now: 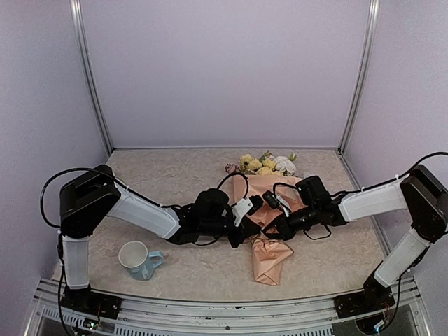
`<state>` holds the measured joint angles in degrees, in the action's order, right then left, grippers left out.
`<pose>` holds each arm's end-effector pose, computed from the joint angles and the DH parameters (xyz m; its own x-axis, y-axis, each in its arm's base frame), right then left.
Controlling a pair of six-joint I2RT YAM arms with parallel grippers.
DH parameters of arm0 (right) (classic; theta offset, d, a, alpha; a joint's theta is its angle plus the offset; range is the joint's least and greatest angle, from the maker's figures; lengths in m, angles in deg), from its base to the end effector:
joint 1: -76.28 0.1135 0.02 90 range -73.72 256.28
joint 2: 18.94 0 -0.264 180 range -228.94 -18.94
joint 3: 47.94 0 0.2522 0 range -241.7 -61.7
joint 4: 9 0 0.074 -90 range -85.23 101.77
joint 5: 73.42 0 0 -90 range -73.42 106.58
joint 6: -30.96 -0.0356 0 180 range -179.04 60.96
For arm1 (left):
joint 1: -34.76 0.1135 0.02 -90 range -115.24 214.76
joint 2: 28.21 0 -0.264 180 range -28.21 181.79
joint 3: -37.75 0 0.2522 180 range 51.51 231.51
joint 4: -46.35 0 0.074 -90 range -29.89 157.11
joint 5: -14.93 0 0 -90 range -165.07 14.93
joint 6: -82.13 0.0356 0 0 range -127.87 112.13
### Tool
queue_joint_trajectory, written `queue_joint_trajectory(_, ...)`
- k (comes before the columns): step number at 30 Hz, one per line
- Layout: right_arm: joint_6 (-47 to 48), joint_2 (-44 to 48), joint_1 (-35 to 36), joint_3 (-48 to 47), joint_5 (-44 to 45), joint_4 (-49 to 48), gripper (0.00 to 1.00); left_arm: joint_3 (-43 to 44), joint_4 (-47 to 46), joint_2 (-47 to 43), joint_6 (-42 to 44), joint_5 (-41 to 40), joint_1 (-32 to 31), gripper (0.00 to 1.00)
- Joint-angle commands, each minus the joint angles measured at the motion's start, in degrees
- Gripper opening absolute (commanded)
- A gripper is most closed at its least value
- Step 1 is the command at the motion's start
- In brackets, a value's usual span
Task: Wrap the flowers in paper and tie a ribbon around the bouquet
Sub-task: Cross the half-tied ribbon over the folded bouquet.
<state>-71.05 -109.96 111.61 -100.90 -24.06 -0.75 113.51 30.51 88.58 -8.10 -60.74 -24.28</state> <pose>0.2257 0.1884 0.1489 -0.7447 -0.3343 -0.5776 -0.6655 0.4381 0.6044 0.2123 -0.3711 0.1374 -0.2228 0.3637 -0.9045 0.9452 0.3078 -0.1090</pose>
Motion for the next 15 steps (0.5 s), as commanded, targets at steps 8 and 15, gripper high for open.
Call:
queue_joint_trajectory(8,-0.06,3.74,0.97,-0.04,1.25,1.46,0.00,-2.49,-0.01,-3.23,-0.72,-2.02,0.98,0.23)
queue_joint_trajectory(15,0.79,6.48,0.97,-0.50,4.50,5.34,0.00,-3.88,3.95,-8.13,1.33,-4.19,1.39,0.46)
